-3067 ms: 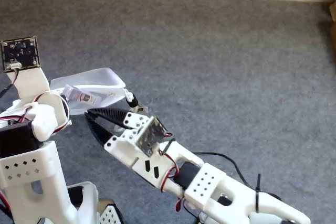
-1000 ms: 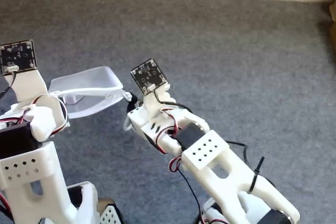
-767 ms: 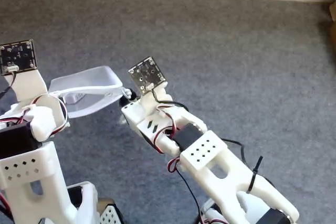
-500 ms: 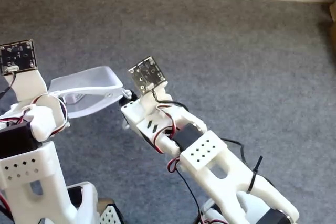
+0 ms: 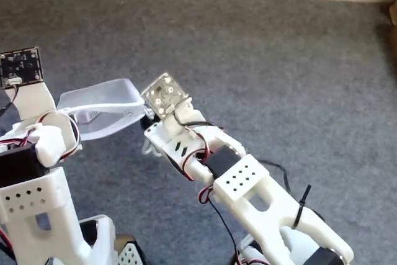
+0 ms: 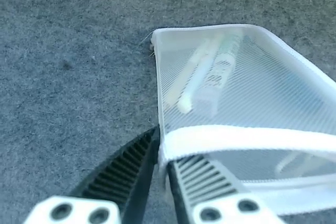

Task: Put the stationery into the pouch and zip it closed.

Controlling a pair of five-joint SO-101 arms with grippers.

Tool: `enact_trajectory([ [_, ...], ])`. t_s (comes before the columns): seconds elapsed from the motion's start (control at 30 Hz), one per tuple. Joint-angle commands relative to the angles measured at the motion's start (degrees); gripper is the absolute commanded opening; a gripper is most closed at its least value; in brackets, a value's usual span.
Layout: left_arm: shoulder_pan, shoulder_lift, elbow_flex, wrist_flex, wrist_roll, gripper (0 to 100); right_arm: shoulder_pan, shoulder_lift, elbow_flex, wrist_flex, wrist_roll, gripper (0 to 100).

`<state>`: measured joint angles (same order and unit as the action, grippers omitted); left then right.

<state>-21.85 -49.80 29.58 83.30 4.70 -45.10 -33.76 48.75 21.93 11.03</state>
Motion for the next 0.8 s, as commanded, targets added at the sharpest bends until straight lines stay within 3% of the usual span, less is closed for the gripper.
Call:
enact_trajectory([
  [0.0,-0.6,0.2,-0.6,-0.4,-0.6,1,-0.8,-5.2,0.2,-1.2,2.7,0.5],
  [0.23,-0.6,0.2,-1.8,-0.8,-3.1,1,-0.9,-9.8,0.7,7.9,2.7,0.5],
  [0.47,-0.6,0.2,-4.4,-0.8,-4.2,1,-3.6,-10.1,1.0,9.5,2.8,0.5],
  [0.77,-0.2,0.2,-8.5,-2.8,-16.4,2,-6.1,-20.8,-0.1,23.2,2.8,0.5],
])
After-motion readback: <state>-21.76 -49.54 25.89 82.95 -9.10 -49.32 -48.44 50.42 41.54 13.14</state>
